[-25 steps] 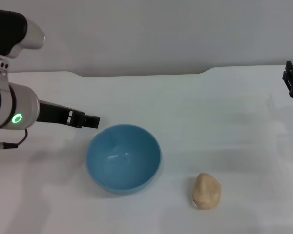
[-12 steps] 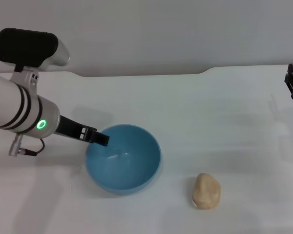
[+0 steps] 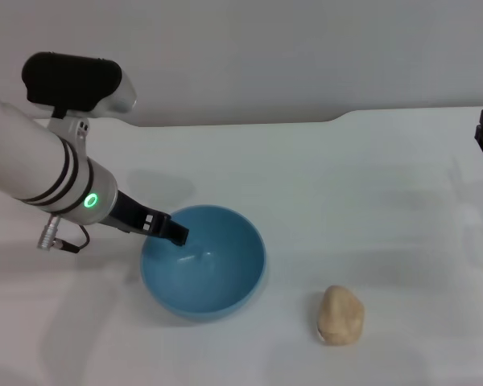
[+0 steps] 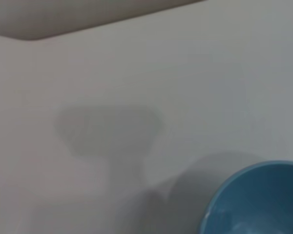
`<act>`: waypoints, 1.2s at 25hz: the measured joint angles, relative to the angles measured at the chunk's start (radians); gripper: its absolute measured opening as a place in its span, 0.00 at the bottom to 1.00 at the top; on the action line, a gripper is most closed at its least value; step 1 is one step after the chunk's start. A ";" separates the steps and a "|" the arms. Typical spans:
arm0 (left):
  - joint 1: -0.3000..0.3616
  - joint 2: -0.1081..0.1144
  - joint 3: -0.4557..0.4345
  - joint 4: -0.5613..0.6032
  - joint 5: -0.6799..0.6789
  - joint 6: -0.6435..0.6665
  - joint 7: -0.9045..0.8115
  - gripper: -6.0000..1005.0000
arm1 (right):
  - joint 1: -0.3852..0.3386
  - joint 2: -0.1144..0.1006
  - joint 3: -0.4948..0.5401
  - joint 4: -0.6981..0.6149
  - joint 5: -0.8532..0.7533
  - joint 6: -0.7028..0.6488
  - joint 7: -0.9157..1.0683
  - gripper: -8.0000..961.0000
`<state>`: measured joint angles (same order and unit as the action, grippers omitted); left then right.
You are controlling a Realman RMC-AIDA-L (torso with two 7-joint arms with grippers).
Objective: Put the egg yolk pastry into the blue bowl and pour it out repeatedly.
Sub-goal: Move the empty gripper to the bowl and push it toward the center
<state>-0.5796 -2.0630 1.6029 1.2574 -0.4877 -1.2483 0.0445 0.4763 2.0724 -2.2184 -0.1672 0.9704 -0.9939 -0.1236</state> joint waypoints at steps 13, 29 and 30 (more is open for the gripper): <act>-0.086 0.001 -0.001 -0.193 0.000 0.065 0.006 0.85 | 0.000 0.000 0.016 0.002 0.000 -0.001 0.000 0.65; -0.103 0.006 -0.003 -0.204 0.009 0.002 0.009 0.67 | -0.001 0.000 0.019 0.003 0.001 -0.008 -0.006 0.65; -0.105 0.006 -0.002 -0.205 0.009 -0.002 0.009 0.63 | -0.001 0.000 0.019 0.003 0.001 -0.008 -0.006 0.65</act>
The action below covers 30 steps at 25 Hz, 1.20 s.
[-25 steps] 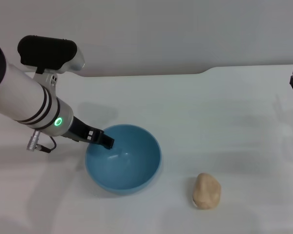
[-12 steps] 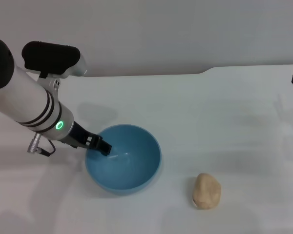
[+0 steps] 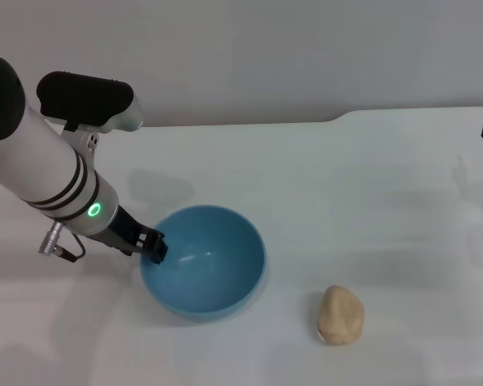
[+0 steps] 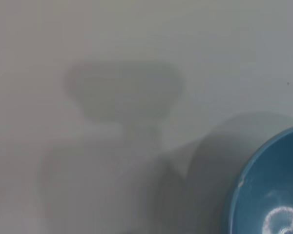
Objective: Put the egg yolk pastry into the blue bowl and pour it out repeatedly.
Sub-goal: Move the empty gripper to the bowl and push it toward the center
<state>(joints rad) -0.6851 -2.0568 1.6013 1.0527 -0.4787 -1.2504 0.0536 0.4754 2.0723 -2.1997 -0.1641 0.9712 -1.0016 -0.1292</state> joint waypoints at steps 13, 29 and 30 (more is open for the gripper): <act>-0.054 -0.001 -0.002 -0.089 0.002 -0.016 0.002 0.35 | -0.011 0.002 0.001 0.000 0.000 -0.002 0.000 0.65; -0.067 -0.006 0.020 -0.091 -0.006 -0.027 0.046 0.30 | -0.012 0.003 0.002 -0.002 0.000 -0.002 0.000 0.65; -0.069 -0.006 0.023 -0.091 -0.006 -0.027 0.047 0.25 | -0.012 0.003 0.002 -0.002 0.000 -0.002 0.000 0.65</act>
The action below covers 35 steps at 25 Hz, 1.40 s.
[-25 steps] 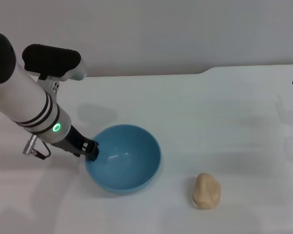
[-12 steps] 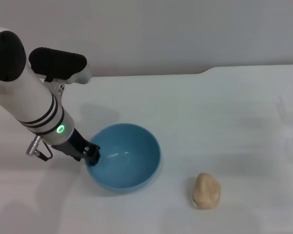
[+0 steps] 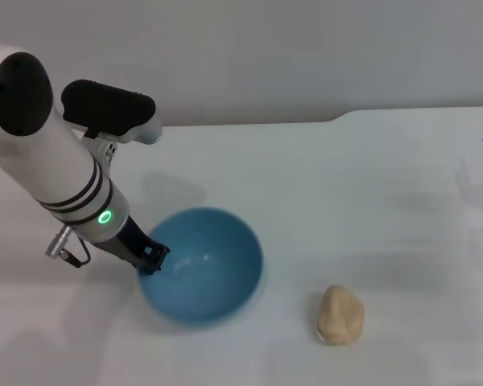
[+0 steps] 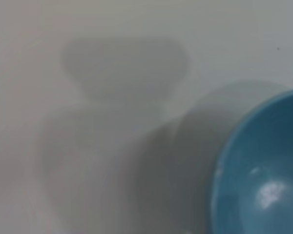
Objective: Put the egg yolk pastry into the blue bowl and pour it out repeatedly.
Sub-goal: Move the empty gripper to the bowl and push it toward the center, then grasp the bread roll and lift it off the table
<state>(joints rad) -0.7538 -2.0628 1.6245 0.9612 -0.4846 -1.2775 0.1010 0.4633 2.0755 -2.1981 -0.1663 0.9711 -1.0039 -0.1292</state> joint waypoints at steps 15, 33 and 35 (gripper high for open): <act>-0.050 0.003 0.003 0.011 0.007 -0.010 0.032 0.02 | 0.001 0.000 0.009 -0.051 0.000 0.022 0.012 0.65; -0.093 0.006 -0.109 0.030 0.045 -0.039 0.030 0.02 | -0.041 -0.119 0.424 -0.789 -0.419 1.148 0.252 0.65; -0.093 0.006 -0.115 0.030 0.046 -0.039 0.030 0.02 | -0.043 -0.116 0.511 -0.899 -0.435 1.352 0.221 0.65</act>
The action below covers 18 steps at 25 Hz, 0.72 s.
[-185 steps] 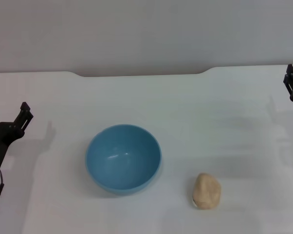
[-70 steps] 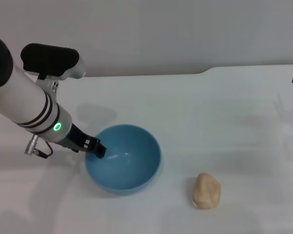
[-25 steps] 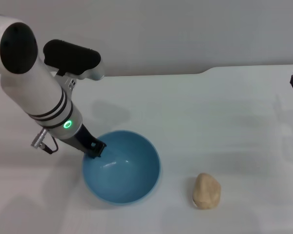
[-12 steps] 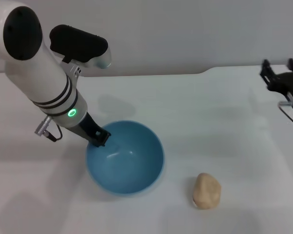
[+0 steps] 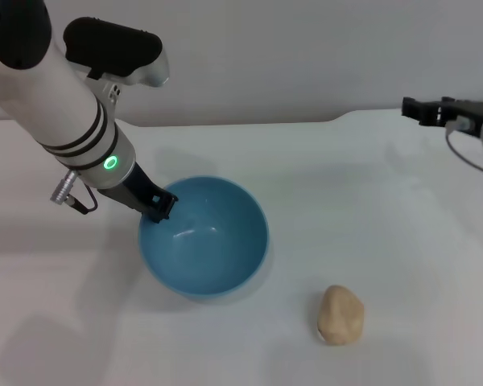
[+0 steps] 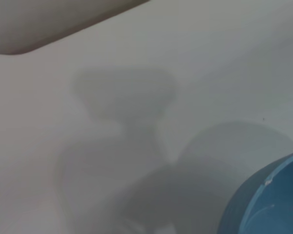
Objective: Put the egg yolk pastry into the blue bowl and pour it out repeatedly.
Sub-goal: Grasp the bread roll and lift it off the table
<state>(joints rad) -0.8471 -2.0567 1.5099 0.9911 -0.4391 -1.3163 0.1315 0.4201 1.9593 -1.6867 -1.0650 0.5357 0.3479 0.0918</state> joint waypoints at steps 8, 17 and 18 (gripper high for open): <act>-0.002 -0.001 0.006 0.001 0.000 0.000 0.003 0.02 | 0.123 0.035 0.365 -0.127 0.185 0.785 -0.402 0.65; 0.007 -0.001 0.006 0.001 0.000 0.007 0.004 0.02 | 0.173 0.096 0.369 -0.112 0.203 0.964 -0.514 0.65; 0.008 -0.001 0.006 0.001 0.000 0.007 0.004 0.02 | 0.179 0.102 0.360 -0.106 0.204 0.972 -0.524 0.65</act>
<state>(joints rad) -0.8394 -2.0573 1.5155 0.9926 -0.4387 -1.3091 0.1351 0.5990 2.0614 -1.3266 -1.1706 0.7394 1.3203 -0.4323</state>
